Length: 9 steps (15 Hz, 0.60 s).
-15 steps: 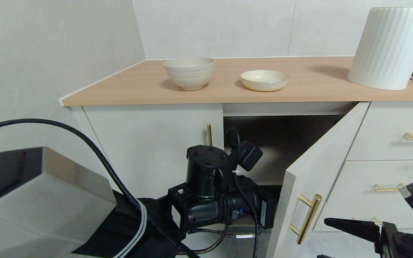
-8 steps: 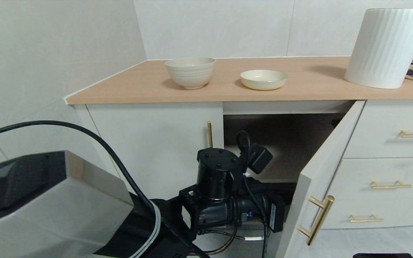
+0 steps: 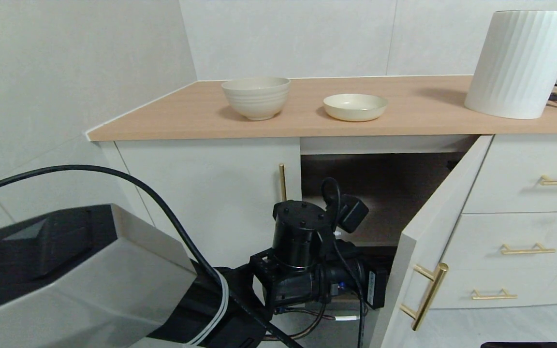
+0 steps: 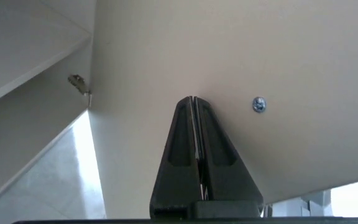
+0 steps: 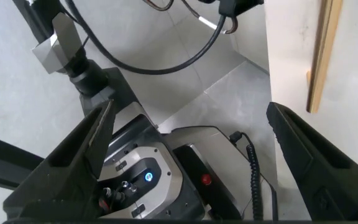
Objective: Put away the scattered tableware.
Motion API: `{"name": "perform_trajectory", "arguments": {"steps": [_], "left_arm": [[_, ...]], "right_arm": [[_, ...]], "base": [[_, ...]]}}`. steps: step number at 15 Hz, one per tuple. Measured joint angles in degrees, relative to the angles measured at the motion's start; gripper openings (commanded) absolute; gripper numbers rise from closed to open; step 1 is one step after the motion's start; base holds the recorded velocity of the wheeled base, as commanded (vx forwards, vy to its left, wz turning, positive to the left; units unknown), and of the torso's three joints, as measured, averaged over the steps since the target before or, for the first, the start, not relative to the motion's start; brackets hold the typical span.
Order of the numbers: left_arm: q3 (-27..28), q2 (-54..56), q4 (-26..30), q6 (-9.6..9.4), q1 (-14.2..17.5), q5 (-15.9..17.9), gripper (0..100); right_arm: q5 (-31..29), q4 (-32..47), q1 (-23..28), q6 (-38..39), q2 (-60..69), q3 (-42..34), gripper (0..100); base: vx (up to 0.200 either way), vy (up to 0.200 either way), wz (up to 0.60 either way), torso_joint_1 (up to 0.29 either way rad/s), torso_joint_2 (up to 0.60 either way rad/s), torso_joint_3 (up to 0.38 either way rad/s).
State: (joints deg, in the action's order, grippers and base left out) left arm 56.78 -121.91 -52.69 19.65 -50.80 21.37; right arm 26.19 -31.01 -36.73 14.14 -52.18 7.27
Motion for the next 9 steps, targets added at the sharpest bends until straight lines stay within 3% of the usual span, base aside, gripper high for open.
{"name": "perform_trajectory", "arguments": {"steps": [1,4,9], "left_arm": [[0.21,-0.11,0.11,0.00,-0.02,-0.05,0],[1.37,-0.95,0.44,0.07,-0.35,0.02,0],[5.62,-3.47,1.07,1.74,-1.66,-0.02,0]], "right_arm": [[0.00,-0.02,0.00,0.02,0.00,0.00,100],[0.06,0.04,0.00,0.02,0.04,-0.07,100],[0.06,0.01,0.00,0.00,0.30,-0.13,100]], "base": [[-0.200,0.000,0.00,0.012,0.01,-0.002],[0.000,0.000,0.00,0.000,0.00,0.000],[0.000,0.000,0.00,0.000,0.00,0.000]]}}
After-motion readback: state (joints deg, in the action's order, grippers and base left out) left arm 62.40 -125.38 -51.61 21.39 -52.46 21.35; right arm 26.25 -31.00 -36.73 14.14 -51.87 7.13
